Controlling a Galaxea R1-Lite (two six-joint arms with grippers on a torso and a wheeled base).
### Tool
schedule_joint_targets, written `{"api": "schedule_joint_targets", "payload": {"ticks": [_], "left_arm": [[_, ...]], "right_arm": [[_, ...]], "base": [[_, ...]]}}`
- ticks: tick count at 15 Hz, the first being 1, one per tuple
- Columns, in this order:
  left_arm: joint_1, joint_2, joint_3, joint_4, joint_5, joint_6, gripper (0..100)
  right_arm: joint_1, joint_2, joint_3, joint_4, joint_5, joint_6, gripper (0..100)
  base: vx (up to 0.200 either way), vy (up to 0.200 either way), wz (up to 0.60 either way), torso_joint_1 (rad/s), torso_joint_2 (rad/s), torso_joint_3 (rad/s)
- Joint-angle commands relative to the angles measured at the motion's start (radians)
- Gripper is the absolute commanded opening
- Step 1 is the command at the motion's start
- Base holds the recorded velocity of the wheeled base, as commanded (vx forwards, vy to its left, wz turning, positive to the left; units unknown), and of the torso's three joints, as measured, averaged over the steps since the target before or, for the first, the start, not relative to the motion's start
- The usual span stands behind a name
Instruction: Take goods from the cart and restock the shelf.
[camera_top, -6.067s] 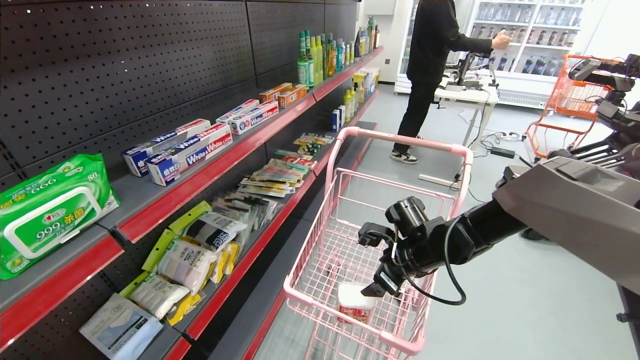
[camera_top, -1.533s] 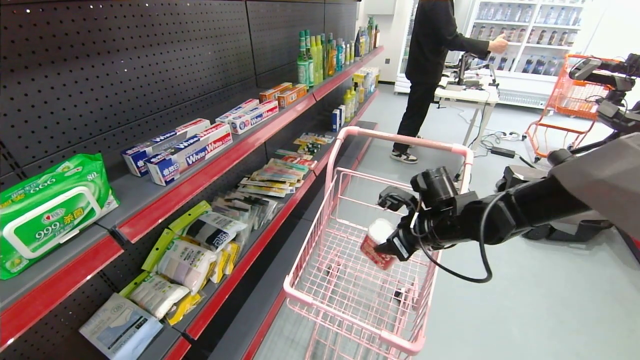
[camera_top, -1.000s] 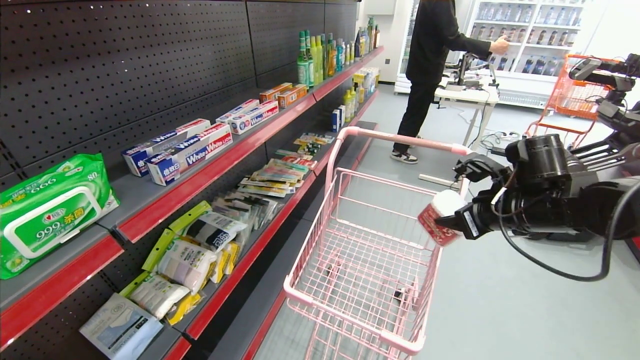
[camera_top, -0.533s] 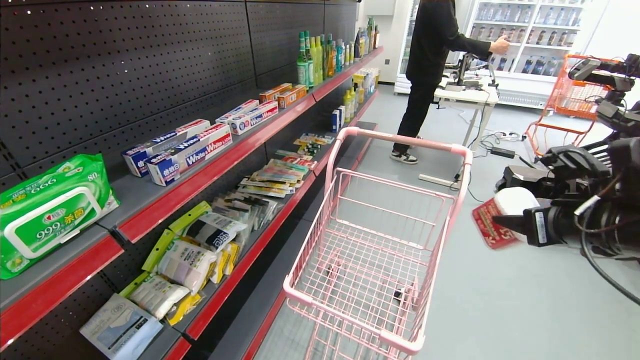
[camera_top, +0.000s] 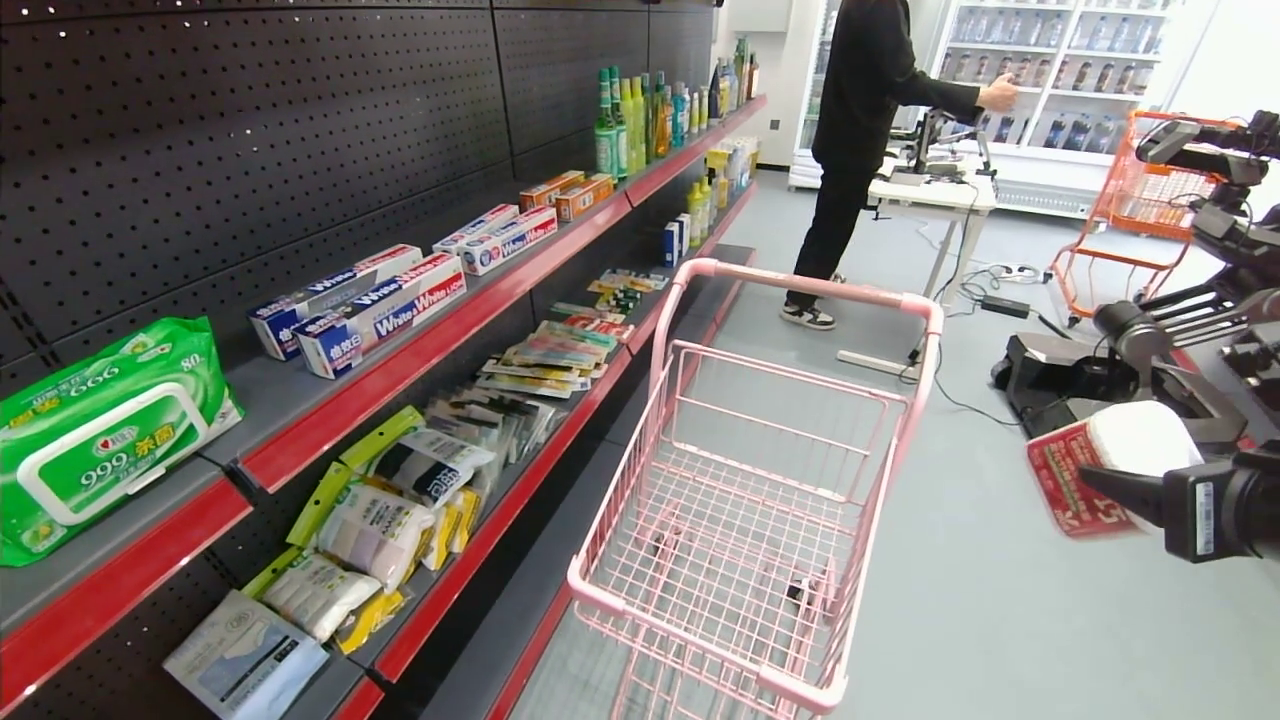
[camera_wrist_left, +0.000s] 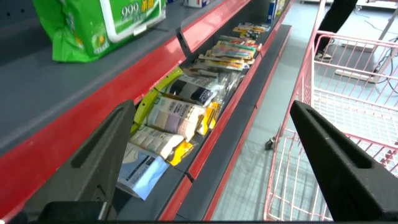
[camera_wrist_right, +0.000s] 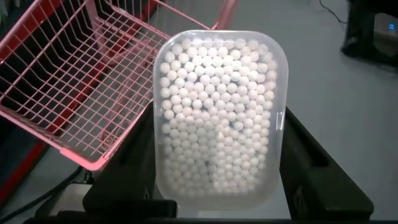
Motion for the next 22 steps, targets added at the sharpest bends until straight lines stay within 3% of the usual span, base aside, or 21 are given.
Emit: {"api": "schedule_joint_targets", "payload": {"ticks": [1,22], "left_arm": [[0.0,0.0,0.0,-0.001,0.0,0.0,100],[0.0,0.0,0.0,-0.001,0.0,0.001,100]], "right_arm": [[0.001,-0.042,0.001,0.016,-0.001,-0.004,0],[0.008,-0.016,-0.016,0.019,0.019,-0.085,0]], "base": [[0.0,0.0,0.0,0.183,-0.41,-0.227],[0.0,0.0,0.0,0.171,-0.35,-0.188]]}}
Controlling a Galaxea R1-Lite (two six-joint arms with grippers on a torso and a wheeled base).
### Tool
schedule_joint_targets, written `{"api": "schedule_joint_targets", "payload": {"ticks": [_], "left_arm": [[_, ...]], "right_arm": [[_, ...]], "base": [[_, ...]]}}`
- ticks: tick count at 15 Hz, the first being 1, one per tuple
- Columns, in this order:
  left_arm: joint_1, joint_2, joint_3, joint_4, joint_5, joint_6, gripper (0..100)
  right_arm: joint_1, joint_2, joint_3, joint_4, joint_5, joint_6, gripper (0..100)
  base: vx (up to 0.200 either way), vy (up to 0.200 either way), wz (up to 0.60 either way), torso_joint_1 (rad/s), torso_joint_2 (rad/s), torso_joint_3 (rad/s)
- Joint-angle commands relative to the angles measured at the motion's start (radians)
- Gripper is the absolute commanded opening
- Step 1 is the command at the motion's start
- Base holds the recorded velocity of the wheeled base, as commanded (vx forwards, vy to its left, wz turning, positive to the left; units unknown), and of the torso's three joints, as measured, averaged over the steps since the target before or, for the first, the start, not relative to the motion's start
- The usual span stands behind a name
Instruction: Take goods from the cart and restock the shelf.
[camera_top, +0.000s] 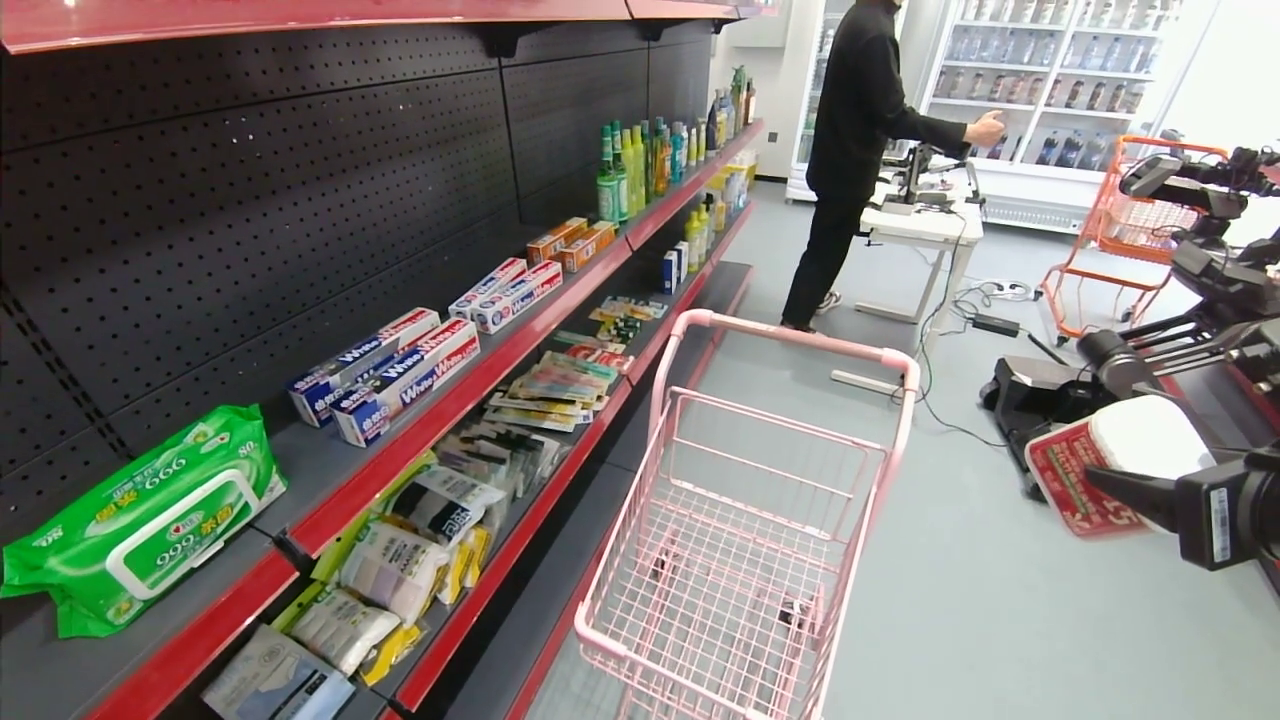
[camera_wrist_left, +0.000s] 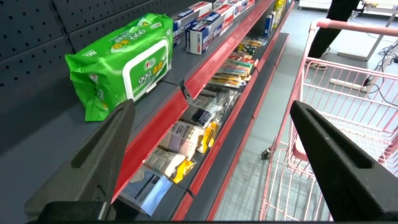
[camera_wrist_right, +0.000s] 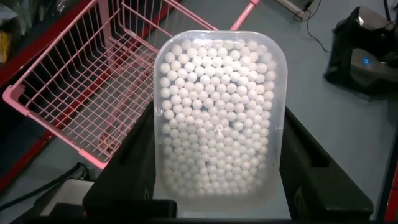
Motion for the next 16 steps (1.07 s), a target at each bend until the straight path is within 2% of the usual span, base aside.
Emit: {"api": "schedule_joint_targets", "payload": {"ticks": [1,16], "left_arm": [[0.0,0.0,0.0,-0.001,0.001,0.001,100],[0.0,0.0,0.0,-0.001,0.001,0.001,100]], "right_arm": [[-0.001,0.008,0.0,-0.001,0.002,-0.002,0],[-0.005,0.039,-0.008,-0.011,-0.005,-0.022,0]], "base": [[0.0,0.0,0.0,0.105,-0.22,-0.115],[0.0,0.0,0.0,0.087,-0.17,-0.089]]}}
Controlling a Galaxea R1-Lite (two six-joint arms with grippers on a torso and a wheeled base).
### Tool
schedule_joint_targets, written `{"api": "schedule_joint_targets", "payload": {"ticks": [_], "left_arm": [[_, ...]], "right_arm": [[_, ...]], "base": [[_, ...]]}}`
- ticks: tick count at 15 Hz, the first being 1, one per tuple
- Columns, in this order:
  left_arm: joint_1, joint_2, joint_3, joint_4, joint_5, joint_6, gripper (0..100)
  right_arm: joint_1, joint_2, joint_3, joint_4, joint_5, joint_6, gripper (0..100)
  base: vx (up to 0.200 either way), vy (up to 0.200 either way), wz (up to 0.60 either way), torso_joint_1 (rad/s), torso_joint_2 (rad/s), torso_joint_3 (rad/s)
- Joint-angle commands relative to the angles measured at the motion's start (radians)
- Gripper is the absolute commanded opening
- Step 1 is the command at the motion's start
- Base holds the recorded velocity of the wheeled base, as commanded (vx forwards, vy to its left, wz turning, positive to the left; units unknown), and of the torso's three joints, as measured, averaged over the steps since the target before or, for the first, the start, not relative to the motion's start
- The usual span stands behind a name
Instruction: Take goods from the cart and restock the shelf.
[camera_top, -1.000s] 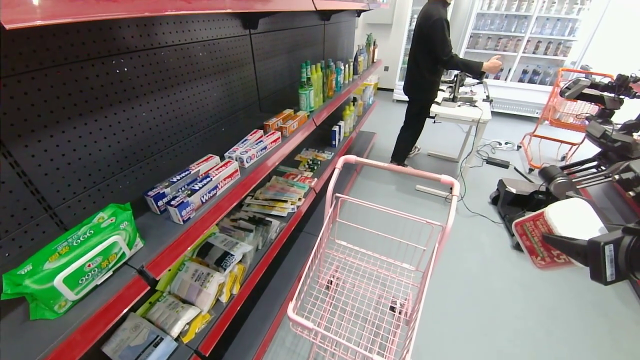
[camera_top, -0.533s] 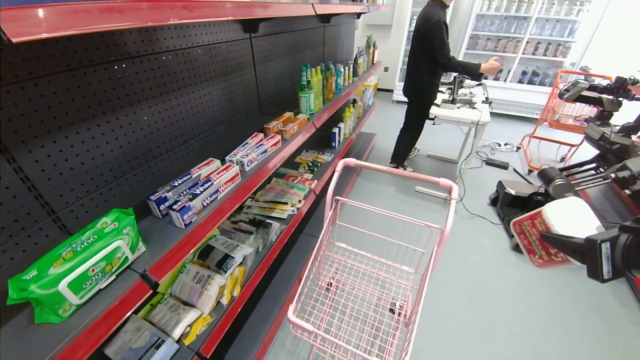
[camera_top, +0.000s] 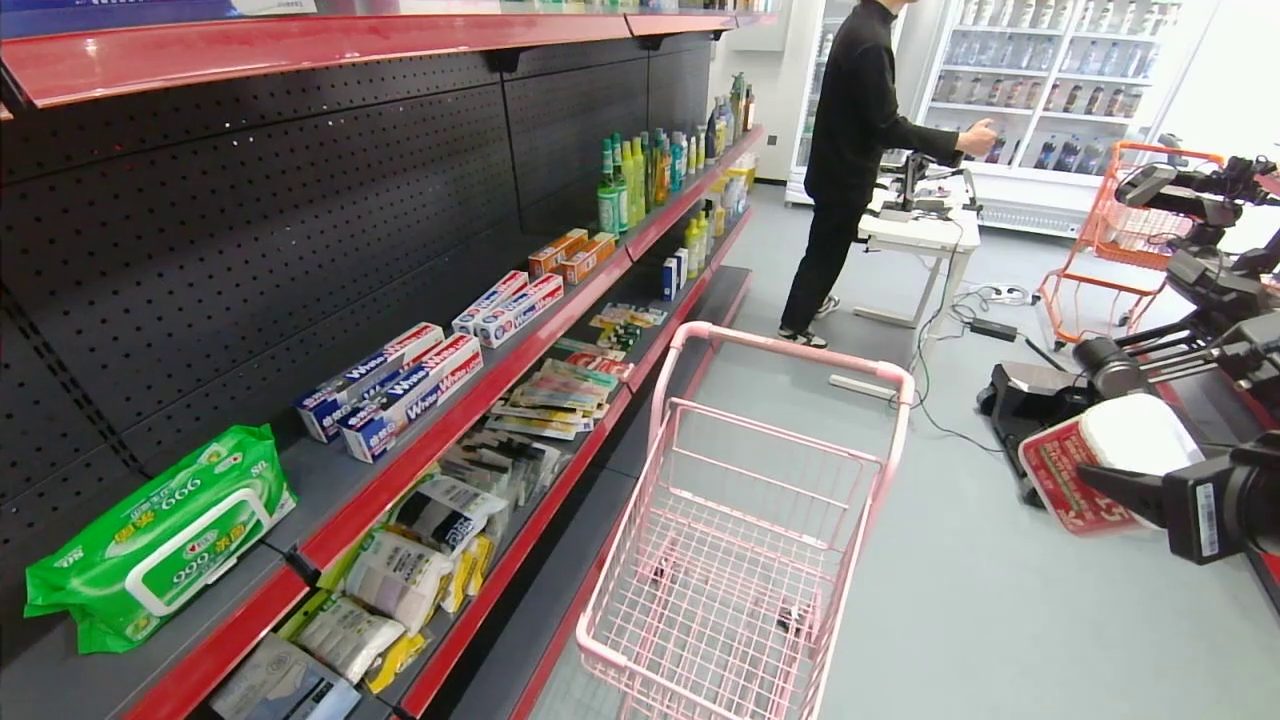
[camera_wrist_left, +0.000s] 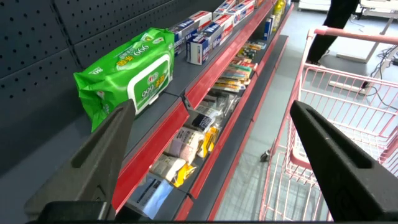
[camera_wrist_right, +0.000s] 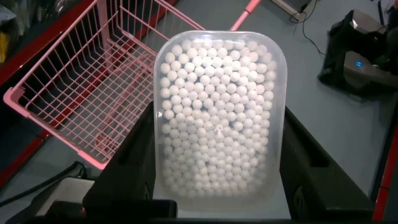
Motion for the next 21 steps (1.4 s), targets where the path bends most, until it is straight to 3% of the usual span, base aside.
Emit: {"api": "schedule_joint_targets", "payload": {"ticks": [1,5,21], "left_arm": [[0.0,0.0,0.0,0.0,0.0,0.0,100],[0.0,0.0,0.0,0.0,0.0,0.0,100],[0.0,0.0,0.0,0.0,0.0,0.0,100]], "right_arm": [[-0.003,0.01,0.0,-0.001,-0.001,-0.004,0],[-0.005,0.013,-0.001,-0.001,-0.003,-0.025,0],[0.003,0.025,-0.001,0.001,0.003,-0.028,0]], "base": [[0.0,0.0,0.0,0.032,-0.09,-0.022],[0.0,0.0,0.0,0.0,0.0,0.0],[0.0,0.0,0.6,0.004,0.0,0.001]]}}
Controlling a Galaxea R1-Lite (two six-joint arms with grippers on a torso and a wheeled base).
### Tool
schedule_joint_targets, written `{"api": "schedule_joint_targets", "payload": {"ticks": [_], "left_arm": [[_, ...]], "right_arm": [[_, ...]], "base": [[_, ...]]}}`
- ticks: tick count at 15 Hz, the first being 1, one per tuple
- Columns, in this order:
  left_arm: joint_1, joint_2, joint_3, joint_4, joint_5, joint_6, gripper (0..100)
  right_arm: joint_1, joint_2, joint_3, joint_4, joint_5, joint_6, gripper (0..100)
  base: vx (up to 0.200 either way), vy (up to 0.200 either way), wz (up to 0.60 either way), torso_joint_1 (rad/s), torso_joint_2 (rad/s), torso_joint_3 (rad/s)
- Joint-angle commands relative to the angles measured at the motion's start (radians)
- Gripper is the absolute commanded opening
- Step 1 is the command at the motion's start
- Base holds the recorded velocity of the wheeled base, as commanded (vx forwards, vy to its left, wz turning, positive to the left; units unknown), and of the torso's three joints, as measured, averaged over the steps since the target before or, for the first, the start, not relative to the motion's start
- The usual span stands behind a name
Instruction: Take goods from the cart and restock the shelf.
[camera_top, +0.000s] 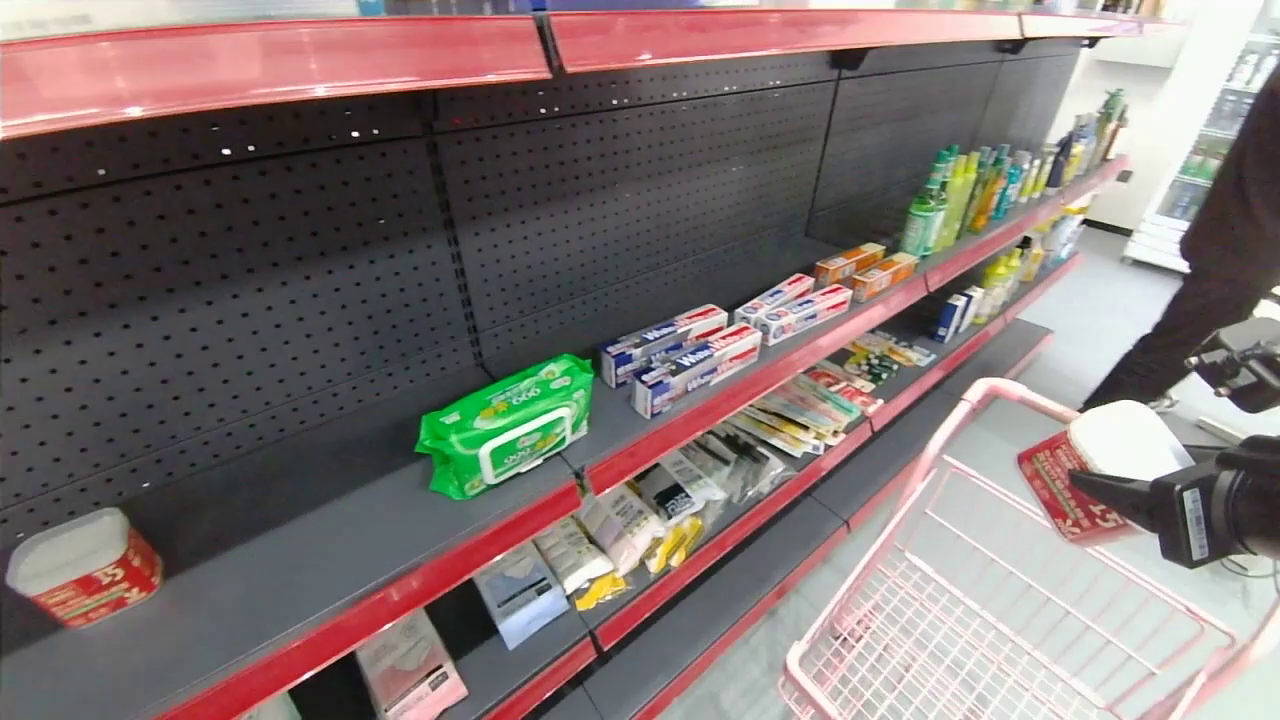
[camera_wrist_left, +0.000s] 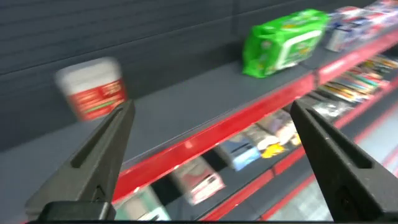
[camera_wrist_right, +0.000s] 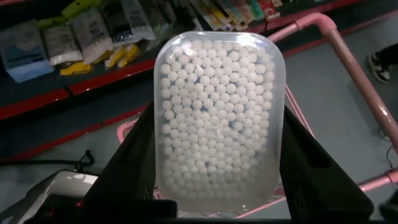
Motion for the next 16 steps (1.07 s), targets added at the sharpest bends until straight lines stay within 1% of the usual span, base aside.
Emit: {"api": "schedule_joint_targets", "payload": {"ticks": [1,14,16], "left_arm": [[0.0,0.0,0.0,-0.001,0.0,0.0,100],[0.0,0.0,0.0,-0.001,0.0,-0.002,100],[0.0,0.0,0.0,-0.001,0.0,0.0,100]], "right_arm": [[0.001,0.007,-0.001,0.0,0.001,-0.001,0],[0.002,0.007,0.005,0.0,0.001,-0.011,0],[0.001,0.0,0.011,0.0,-0.007,-0.016,0]], "base": [[0.0,0.0,0.6,0.007,0.0,0.007],[0.0,0.0,0.6,0.0,0.0,0.002],[0.0,0.0,0.0,0.0,0.0,0.0]]}}
